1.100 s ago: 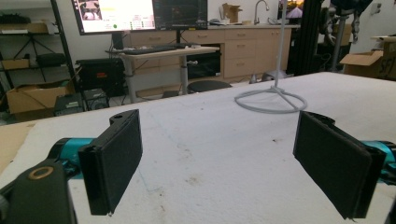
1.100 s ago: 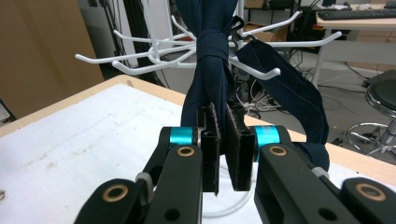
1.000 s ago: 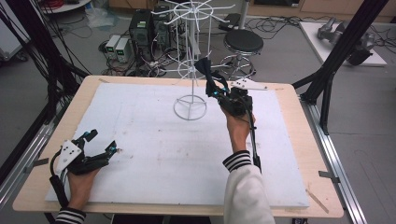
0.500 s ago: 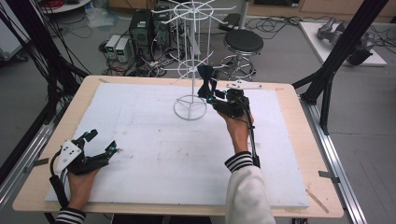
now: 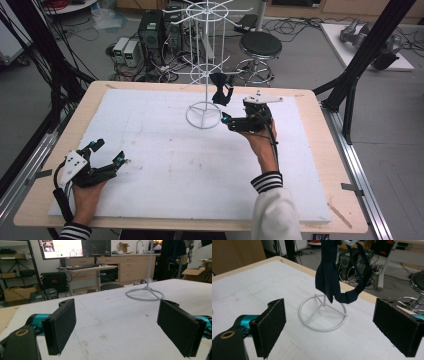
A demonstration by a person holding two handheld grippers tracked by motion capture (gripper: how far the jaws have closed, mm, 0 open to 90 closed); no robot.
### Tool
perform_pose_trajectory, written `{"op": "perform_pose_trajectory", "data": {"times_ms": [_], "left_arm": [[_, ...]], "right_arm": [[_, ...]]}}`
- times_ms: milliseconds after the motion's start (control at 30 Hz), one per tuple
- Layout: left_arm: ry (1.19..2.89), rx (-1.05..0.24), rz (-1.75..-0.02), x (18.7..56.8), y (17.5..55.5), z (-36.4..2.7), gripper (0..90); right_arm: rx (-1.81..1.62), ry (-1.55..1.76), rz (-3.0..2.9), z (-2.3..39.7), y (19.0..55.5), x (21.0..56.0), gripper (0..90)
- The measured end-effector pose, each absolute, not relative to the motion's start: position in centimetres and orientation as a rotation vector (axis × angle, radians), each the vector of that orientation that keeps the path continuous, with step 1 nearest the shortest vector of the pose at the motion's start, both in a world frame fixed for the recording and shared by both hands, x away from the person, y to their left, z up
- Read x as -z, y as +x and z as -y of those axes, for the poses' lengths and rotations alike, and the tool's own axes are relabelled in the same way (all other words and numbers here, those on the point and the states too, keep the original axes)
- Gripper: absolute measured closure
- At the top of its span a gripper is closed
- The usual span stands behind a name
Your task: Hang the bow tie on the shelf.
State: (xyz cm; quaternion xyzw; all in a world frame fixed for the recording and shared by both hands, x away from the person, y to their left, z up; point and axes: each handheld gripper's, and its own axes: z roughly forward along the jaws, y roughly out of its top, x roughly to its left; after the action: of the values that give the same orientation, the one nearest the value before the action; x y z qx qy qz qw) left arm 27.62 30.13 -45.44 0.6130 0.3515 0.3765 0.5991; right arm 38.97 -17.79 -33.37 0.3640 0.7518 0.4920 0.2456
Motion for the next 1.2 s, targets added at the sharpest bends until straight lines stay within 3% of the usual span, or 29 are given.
{"op": "perform_pose_trajectory", "data": {"times_ms": [300,567,800,1200], "left_arm": [[1.422,-0.878,-0.813,45.4,27.6,-30.1,16.1],[1.421,-0.88,-0.817,45.4,27.6,-30.1,16.0],[1.408,-0.901,-0.813,45.5,27.4,-30.1,16.0],[1.404,-0.915,-0.803,45.5,26.8,-30.0,16.0]], "right_arm": [[-1.365,0.951,-1.919,21.5,33.8,34.6,10.4],[-1.425,0.952,-1.708,26.8,26.3,40.4,10.5],[-1.478,0.99,-1.555,28.7,25.3,43.5,10.5],[-1.462,1.031,-1.533,28.7,25.9,45.3,10.5]]}}
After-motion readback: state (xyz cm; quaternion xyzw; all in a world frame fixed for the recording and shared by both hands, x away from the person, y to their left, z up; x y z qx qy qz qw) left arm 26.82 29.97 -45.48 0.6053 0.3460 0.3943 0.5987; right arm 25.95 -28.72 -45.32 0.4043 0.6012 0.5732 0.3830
